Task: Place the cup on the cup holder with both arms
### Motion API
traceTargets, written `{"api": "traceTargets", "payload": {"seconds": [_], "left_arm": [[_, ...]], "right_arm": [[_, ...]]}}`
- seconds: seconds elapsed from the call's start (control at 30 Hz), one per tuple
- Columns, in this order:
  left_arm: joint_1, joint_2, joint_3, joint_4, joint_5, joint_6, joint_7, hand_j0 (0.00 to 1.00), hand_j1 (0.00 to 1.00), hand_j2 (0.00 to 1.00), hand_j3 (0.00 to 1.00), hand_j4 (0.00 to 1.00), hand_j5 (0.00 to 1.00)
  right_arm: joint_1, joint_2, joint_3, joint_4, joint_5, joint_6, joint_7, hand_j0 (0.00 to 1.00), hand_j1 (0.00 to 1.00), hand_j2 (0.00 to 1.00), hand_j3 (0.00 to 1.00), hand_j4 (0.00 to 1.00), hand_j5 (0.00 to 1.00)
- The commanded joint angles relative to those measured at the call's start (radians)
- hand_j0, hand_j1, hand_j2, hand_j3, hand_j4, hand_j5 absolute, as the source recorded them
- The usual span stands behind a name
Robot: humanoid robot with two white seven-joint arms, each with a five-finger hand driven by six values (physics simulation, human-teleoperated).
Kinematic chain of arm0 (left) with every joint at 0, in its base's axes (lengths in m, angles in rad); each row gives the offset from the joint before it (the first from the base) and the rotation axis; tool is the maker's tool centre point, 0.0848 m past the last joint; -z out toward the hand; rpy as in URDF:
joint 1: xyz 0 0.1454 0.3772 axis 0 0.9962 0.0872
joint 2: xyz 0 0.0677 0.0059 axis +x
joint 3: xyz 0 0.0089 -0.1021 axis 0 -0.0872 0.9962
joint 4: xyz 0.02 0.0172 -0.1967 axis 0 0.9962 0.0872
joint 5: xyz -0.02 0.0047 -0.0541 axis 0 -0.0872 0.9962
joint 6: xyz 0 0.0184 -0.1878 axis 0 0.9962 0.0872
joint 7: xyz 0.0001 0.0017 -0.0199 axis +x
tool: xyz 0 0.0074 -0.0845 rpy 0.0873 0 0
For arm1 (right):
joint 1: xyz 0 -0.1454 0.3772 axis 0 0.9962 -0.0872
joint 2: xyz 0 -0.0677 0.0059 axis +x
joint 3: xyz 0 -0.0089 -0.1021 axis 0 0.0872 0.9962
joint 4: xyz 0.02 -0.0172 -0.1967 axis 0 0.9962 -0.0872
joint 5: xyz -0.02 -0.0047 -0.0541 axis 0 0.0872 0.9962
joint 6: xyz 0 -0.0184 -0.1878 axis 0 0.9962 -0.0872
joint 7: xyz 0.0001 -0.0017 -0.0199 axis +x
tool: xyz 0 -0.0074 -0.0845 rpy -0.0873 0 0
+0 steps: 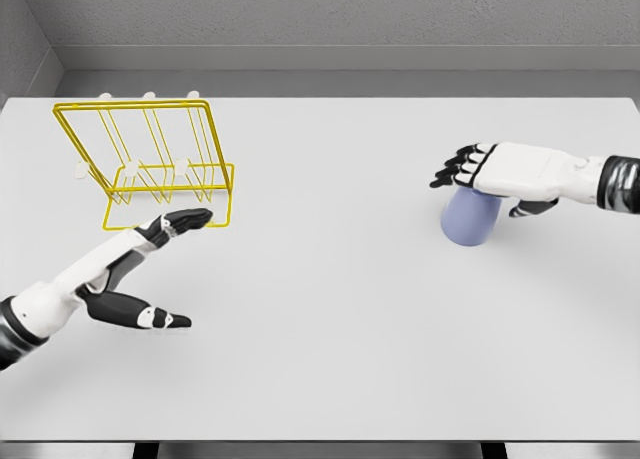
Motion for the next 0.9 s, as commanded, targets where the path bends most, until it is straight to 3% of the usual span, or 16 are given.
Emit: {"api": "traceTargets", "payload": {"seconds": [0.0,0.13,0.23,0.4,0.57,0.87], "left_arm": [[-0.002,0.007,-0.016,0.0,0.094,0.0,-0.011,1.0,1.0,1.0,1.0,1.0,1.0],[-0.012,0.007,-0.031,0.0,0.156,0.036,-0.041,1.0,1.0,1.0,1.0,1.0,1.0],[-0.012,0.007,-0.031,0.0,0.157,0.11,-0.046,1.0,1.0,1.0,1.0,1.0,1.0],[-0.035,0.011,-0.031,0.003,0.145,0.262,-0.049,1.0,1.0,1.0,1.0,1.0,1.0],[-0.043,0.018,-0.037,0.006,0.151,0.268,-0.052,1.0,1.0,1.0,1.0,1.0,1.0],[-0.054,0.022,-0.036,0.015,0.145,0.263,-0.054,1.0,1.0,1.0,1.0,1.0,1.0]], "right_arm": [[0.0,0.009,0.001,0.011,0.006,0.002,0.0,1.0,1.0,1.0,1.0,1.0,1.0],[0.002,0.009,0.001,0.009,0.006,0.002,0.0,1.0,1.0,1.0,1.0,1.0,1.0],[0.002,0.009,0.001,0.009,0.007,0.002,-0.001,0.99,0.99,0.99,0.99,0.99,0.99],[0.002,0.011,0.001,0.011,0.03,0.002,-0.001,0.83,0.83,0.83,0.83,0.83,0.83],[0.002,0.009,0.001,0.009,0.04,0.002,-0.001,0.79,0.79,0.79,0.79,0.79,0.79],[0.002,0.009,0.001,0.008,0.047,0.002,0.0,0.64,0.64,0.64,0.64,0.64,0.64]]}}
